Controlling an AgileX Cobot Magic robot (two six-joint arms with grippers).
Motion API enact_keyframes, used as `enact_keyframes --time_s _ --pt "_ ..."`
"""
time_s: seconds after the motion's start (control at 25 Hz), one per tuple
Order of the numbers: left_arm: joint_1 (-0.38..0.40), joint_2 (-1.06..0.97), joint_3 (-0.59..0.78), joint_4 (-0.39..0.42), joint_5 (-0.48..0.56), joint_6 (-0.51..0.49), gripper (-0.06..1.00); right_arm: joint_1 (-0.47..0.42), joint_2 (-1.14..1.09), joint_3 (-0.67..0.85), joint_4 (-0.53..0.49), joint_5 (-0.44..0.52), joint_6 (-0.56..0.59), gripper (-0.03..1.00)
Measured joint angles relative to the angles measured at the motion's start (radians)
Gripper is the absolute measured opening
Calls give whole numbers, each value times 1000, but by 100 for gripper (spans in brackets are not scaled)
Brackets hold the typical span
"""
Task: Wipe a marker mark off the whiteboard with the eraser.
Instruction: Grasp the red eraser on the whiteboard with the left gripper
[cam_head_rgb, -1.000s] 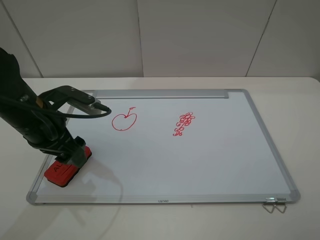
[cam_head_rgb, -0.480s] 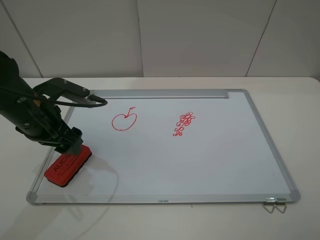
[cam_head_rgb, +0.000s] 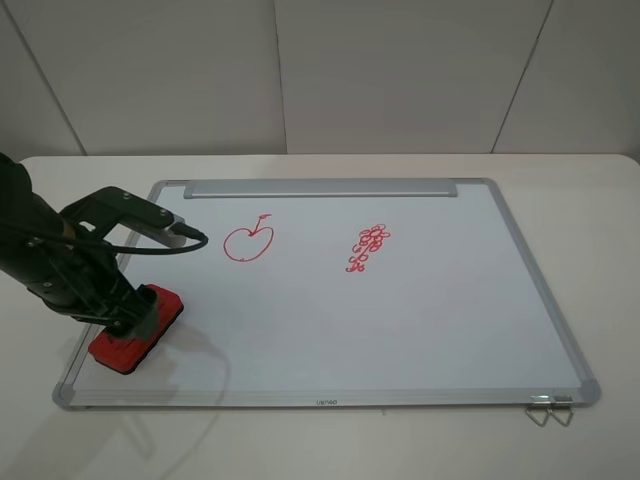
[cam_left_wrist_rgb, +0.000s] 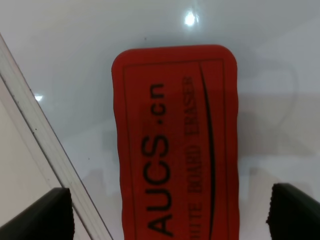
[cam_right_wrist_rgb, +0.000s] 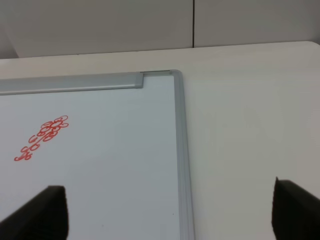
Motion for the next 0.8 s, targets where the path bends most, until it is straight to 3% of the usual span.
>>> enact_keyframes --time_s 0.8 --pt "0 94 1 41 -116 -2 77 0 0 0 0 0 0 72"
